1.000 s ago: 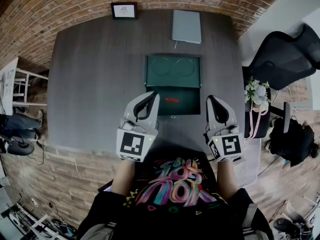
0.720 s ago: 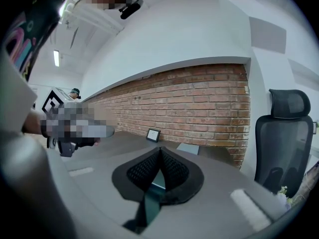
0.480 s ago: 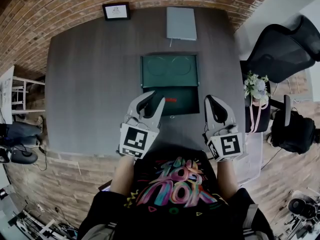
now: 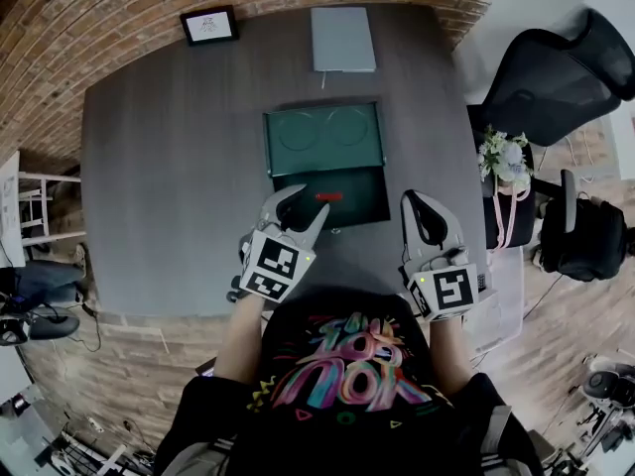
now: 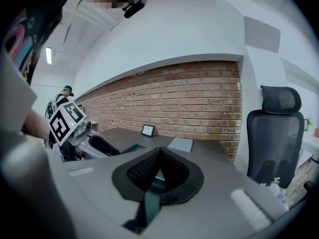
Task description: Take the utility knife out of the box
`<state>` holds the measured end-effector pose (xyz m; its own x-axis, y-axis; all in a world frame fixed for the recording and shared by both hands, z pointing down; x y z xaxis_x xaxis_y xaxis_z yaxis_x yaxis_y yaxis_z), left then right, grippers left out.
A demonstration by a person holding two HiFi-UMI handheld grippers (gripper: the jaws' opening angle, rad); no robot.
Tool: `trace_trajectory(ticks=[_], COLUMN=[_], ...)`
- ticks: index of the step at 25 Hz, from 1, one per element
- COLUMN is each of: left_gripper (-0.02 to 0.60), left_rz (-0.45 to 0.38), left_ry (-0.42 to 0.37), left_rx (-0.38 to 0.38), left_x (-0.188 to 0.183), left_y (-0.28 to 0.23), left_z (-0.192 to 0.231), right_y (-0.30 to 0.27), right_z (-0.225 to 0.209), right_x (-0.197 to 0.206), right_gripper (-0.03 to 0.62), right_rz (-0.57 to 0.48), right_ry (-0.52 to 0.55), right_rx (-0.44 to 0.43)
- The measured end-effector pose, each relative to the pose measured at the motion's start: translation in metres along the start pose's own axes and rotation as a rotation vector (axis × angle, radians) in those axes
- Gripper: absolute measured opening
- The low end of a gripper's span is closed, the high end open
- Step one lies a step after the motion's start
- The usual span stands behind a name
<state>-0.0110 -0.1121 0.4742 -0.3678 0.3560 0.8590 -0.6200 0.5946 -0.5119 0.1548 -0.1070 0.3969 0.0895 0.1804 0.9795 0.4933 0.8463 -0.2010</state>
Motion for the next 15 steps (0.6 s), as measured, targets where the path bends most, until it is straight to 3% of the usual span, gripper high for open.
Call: trace_trajectory(ticks=[9, 15], left_gripper=[0.166, 0.169], left_rz=[0.109, 0.208], left_ry=[-0.033, -0.187], left_rx=[0.09, 0.14], left_x=[0.024, 0.035], left_y=[-0.031, -0.05], left_z=[-0.014, -0.02], right_y=[0.008, 0.011], right_z=[-0.007, -0.013], right_x=[0.009, 0.011], right_gripper=[-0.002, -0.002], right_rz=[0.016, 0.016], right_ry=[-0.019, -0.026], right_rx=[0.041, 0.065])
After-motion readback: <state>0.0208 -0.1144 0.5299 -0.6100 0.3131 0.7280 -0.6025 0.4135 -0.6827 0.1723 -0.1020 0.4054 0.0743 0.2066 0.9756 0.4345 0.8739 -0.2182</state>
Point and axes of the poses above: the fingertips, and each gripper's own axes: y backward along the fingers, z to its left, x out of its underside, the point moved 3 cm from there along y, backward along the fingers, and after that the axes turned 4 degrees about -z, right-handed, at the moved point
